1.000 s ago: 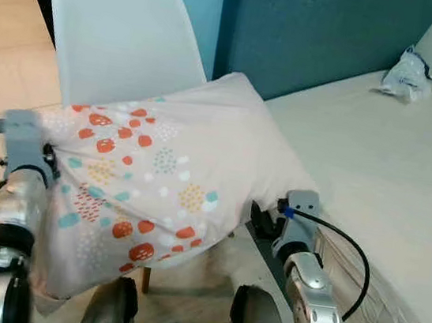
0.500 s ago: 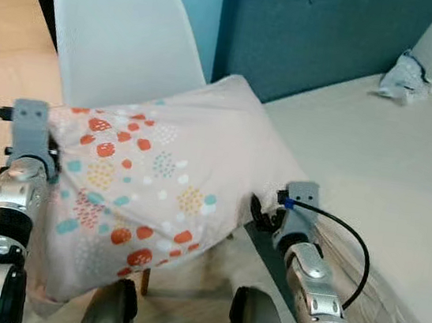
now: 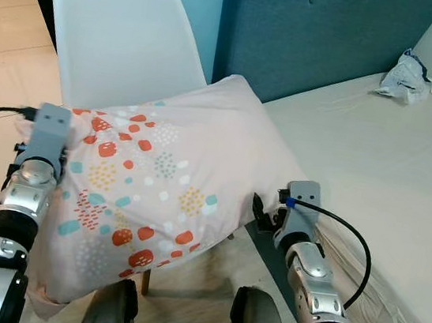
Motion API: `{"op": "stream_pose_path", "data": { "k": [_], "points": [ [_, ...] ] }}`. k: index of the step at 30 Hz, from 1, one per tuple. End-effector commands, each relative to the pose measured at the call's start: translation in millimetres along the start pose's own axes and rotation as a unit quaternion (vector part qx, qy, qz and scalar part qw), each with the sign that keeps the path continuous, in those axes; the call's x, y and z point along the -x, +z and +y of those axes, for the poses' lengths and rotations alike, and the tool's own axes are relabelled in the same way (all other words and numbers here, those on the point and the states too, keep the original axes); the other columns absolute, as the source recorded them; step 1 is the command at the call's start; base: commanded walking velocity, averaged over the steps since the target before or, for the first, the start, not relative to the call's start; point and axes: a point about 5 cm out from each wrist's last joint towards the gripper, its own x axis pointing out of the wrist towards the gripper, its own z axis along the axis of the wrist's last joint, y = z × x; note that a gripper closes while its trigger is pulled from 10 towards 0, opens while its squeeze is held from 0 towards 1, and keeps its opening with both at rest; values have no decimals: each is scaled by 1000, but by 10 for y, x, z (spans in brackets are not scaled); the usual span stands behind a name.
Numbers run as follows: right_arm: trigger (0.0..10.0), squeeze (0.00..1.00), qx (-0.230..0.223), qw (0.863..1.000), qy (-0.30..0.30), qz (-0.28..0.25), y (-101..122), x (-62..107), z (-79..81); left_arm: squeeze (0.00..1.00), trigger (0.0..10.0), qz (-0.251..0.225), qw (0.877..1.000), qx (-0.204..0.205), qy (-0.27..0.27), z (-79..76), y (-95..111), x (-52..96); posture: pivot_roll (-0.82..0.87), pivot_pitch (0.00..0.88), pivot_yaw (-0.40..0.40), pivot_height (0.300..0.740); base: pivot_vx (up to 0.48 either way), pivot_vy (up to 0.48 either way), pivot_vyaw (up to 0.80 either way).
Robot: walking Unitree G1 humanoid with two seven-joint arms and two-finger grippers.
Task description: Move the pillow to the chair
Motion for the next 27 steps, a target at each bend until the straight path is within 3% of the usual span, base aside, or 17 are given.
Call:
{"op": "stream_pose_path", "data": {
  "k": [1,2,11,12,22,25,26,27],
  "points": [
    [10000,0,-9,1000,1,11,-72,23,9,0,0,-8,999,39,-5,-36,-23,31,16,196,-29,603,0,0,0],
    [10000,0,-9,1000,1,11,-68,19,11,0,0,-6,998,62,-2,-39,-32,37,16,195,-29,603,0,0,0],
    [10000,0,-5,1000,6,11,-61,-4,23,0,0,-16,1000,19,-5,-62,-36,55,18,196,-37,603,0,0,0],
    [10000,0,-4,1000,6,11,-60,-4,23,1000,10000,-20,1000,23,-3,-45,-31,49,17,198,-35,603,0,0,0],
    [10000,0,-3,1000,6,14,-81,10,6,1000,10000,-27,999,16,19,40,-12,37,16,200,-31,603,0,0,0],
    [10000,0,-2,1000,6,14,-85,14,8,1000,10000,-50,997,-17,55,130,36,38,15,199,-28,603,0,0,0],
    [10000,0,0,1000,5,14,-85,14,8,1000,10000,-86,986,-81,116,278,124,44,14,199,-28,603,0,0,0],
    [10000,0,0,1000,5,14,-85,14,8,1000,10000,-86,986,-81,116,278,124,44,14,199,-28,603,0,0,0]
  ]
}}
